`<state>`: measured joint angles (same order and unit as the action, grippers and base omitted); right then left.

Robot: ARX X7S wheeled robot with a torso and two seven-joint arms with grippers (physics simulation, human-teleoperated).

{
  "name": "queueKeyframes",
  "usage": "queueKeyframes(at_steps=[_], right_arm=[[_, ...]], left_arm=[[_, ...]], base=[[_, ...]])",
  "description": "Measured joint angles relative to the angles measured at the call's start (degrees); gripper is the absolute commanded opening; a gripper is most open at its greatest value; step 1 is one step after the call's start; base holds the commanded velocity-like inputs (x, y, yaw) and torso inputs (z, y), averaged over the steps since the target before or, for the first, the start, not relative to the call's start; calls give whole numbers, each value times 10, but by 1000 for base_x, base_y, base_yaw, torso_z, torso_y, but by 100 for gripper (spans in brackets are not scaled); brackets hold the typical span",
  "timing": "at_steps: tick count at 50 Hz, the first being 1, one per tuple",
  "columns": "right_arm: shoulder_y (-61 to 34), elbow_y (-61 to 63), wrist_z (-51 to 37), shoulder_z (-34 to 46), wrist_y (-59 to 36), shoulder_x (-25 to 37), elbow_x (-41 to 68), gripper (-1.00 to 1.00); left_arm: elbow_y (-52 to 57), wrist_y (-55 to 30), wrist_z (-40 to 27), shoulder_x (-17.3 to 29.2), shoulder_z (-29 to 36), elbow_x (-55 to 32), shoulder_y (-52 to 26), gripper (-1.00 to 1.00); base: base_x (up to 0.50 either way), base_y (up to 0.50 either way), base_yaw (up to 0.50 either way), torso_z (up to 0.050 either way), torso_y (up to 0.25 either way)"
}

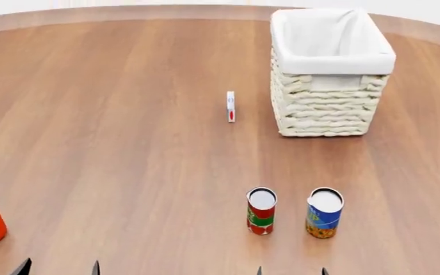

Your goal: Pick up the cream cheese box, and put it in the basket.

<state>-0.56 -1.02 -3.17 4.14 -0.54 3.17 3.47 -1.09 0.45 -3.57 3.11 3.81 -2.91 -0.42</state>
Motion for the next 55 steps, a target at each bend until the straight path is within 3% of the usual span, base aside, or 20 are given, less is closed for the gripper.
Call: queueKeyframes(at_steps=[30, 55], right_arm=[[-6, -11, -20, 23, -5, 21, 29, 100], [-12, -23, -29, 43, 0, 34, 45, 100]], left_arm=[[-18, 7, -25, 20, 30, -19, -7, 100], [-22, 11, -44, 32, 48, -30, -10, 100]], base=[[418, -107, 0, 0, 0], [323, -240, 0, 0, 1]])
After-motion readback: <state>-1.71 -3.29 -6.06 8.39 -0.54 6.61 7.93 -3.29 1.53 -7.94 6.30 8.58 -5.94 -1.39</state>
